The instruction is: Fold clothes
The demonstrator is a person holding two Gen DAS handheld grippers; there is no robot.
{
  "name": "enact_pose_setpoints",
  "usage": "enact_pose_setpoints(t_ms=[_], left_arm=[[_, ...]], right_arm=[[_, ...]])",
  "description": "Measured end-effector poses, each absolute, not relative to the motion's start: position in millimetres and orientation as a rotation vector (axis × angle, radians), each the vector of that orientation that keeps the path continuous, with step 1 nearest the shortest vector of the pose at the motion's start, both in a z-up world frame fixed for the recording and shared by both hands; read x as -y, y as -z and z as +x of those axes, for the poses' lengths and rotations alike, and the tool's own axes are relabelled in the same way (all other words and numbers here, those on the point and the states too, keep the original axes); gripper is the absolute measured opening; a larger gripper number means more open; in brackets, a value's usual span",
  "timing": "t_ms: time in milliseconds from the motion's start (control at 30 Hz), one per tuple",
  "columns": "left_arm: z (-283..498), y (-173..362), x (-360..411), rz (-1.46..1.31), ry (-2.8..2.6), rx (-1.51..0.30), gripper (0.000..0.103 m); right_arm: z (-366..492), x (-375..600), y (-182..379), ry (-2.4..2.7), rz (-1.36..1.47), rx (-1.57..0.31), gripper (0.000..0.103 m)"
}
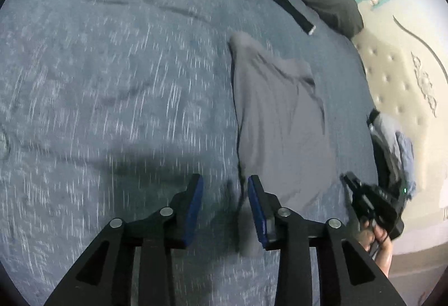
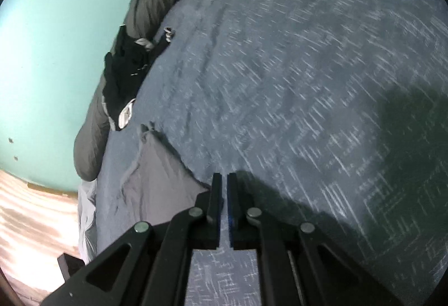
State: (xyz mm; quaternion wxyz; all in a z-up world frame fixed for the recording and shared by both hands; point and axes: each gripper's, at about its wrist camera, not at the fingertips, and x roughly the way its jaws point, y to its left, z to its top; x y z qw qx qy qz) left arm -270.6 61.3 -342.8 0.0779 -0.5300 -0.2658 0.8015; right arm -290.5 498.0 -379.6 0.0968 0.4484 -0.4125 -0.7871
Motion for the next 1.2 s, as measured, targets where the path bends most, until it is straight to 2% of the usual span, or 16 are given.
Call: enact_pose_setpoints(t_ms=[100, 533, 833, 867, 900, 933, 1200], left_arm=[[-290.2, 339.4, -58.6, -1.563, -2.428, 0.788, 0.047], [-396.3, 347.9, -54.0, -1.514, -2.496, 0.776, 0.047], [-414.4, 360.9, -53.0, -1.504, -2.461, 0.815, 0.047], [-414.8, 362.0, -52.8, -1.503, -2.458, 0.818, 0.047], [-415.3, 363.1, -52.5, -1.502, -2.454, 0.820, 0.047], [-415.4, 363.6, -52.0, -1.500, -2.450, 0.825, 0.047], [-415.6, 366.5, -47.8, -1.475, -2.419, 0.866, 0.047]], right_arm=[[-294.6, -486.1, 379.9, 2.293, 1.326, 1.210, 0.006], [-313.2, -448.2, 380.0, 2.249, 1.355, 1.128, 0.006], [-324.2, -425.4, 362.7, 2.278, 1.332, 1.021, 0.007], [-324.1, -423.0, 360.2, 2.283, 1.323, 1.004, 0.016], [-324.2, -421.1, 358.2, 2.281, 1.315, 0.995, 0.031], [-324.3, -419.3, 356.3, 2.277, 1.306, 0.987, 0.036], [-353.9, -410.4, 342.7, 2.301, 1.293, 0.897, 0.038]])
